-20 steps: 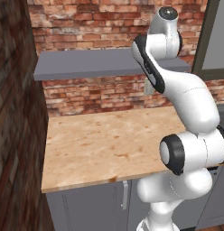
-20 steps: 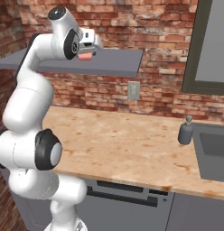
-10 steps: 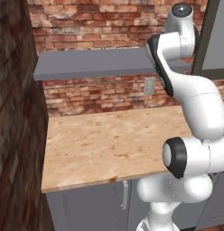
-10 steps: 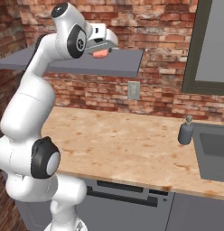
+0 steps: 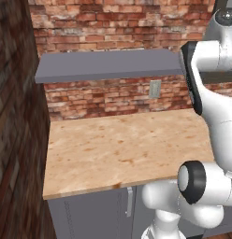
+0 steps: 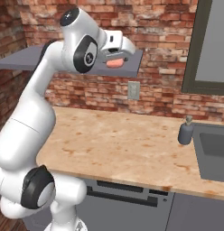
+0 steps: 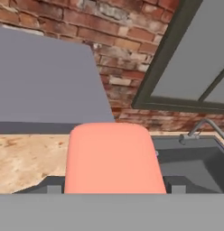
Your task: Locate and retrieve the bar soap and soap dispenser from the cabinet. Place them next to the sink.
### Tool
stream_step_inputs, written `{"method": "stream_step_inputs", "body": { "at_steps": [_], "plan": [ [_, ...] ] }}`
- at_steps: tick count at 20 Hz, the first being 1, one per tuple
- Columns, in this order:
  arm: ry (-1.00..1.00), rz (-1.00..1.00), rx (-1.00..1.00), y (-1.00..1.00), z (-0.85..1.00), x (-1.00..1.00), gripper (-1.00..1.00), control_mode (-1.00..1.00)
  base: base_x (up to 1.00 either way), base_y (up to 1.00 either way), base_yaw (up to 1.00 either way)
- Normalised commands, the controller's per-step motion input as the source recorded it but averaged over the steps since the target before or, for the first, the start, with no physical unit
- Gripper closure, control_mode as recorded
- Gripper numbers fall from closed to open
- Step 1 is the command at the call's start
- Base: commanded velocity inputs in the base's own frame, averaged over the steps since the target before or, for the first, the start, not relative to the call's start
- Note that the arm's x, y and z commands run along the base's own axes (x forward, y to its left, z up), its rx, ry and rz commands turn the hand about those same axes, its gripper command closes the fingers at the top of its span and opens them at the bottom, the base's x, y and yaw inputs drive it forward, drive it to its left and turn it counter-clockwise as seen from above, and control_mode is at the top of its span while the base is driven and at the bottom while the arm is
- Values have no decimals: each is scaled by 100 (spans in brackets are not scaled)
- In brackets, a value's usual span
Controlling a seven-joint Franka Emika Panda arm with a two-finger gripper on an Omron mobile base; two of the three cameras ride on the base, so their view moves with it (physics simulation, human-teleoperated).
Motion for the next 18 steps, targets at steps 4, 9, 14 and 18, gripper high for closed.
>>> {"method": "stream_step_inputs", "body": {
  "at_steps": [4,9,14,18],
  "plan": [
    [-6,-17,0,-38,-1,-67,100,-100,0,0,0],
    [-1,-28,0,-46,0,-13,100,-100,0,0,0],
    [3,-28,-1,-35,-11,0,100,-100,0,0,0],
    [9,-24,0,-37,-13,0,100,-100,0,0,0]
  ]
}}
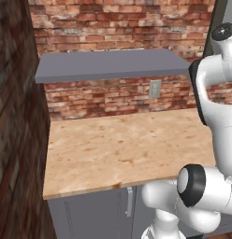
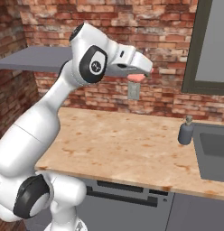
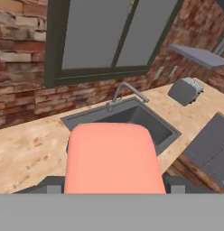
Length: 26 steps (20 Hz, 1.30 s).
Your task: Locate and retrieve the bar soap and soap dispenser from the cabinet. Place them next to the sink.
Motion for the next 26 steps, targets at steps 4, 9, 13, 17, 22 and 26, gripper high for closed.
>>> {"method": "stream_step_inputs", "body": {
  "at_steps": [4,9,13,17,22,26],
  "plan": [
    [11,-14,8,-44,-9,-11,100,-100,0,0,0],
    [0,-11,19,-34,-18,-48,100,-100,0,0,0],
    [0,-9,19,-22,-27,-46,100,-100,0,0,0],
    [6,-4,8,-3,-33,-26,100,-100,0,0,0],
    [5,-1,0,-2,-22,-7,100,-100,0,0,0],
    [21,0,3,-1,-43,-1,100,-100,0,0,0]
  ]
}}
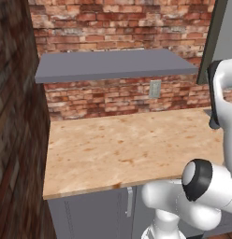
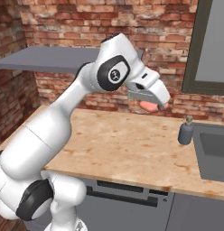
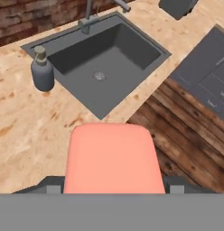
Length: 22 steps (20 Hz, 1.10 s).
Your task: Locate and retrieve the bar soap and soap dispenser from the cabinet. Place them next to the sink.
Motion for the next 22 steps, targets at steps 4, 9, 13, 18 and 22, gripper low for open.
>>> {"method": "stream_step_inputs", "body": {
  "at_steps": [4,9,13,18,22],
  "plan": [
    [25,1,7,-6,-43,0,100,-100,0,0,0],
    [21,3,13,-10,-45,-1,100,-100,0,0,0],
    [18,4,19,-15,-37,-2,100,-100,0,0,0],
    [7,5,26,-21,-26,0,100,-100,0,0,0],
    [-8,5,32,-13,-2,0,100,-100,0,0,0]
  ]
}}
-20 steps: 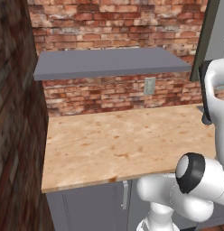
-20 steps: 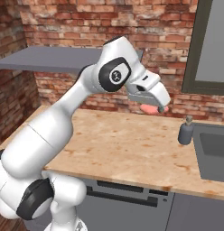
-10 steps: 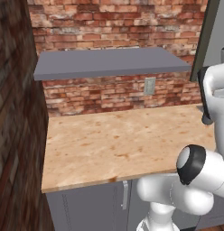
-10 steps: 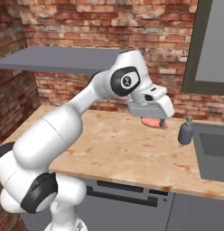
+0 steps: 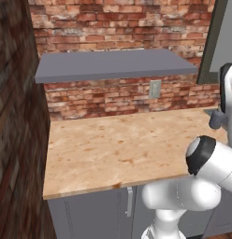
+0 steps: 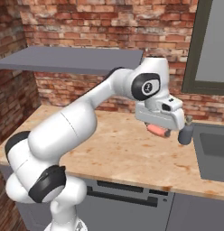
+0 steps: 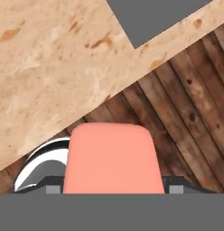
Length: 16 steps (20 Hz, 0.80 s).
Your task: Locate and retrieve the bar soap and soap dispenser from the cabinet. Place them next to the sink.
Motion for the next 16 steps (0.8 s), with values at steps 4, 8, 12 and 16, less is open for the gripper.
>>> {"method": "stream_step_inputs", "body": {
  "at_steps": [4,8,12,16],
  "plan": [
    [-7,6,28,-6,-2,1,100,-100,0,0,0],
    [-16,4,19,-1,-11,-4,100,-100,0,0,0],
    [-30,11,1,3,-14,-7,100,-100,0,0,0],
    [-41,17,-3,3,-17,0,100,-100,0,0,0]
  ]
}}
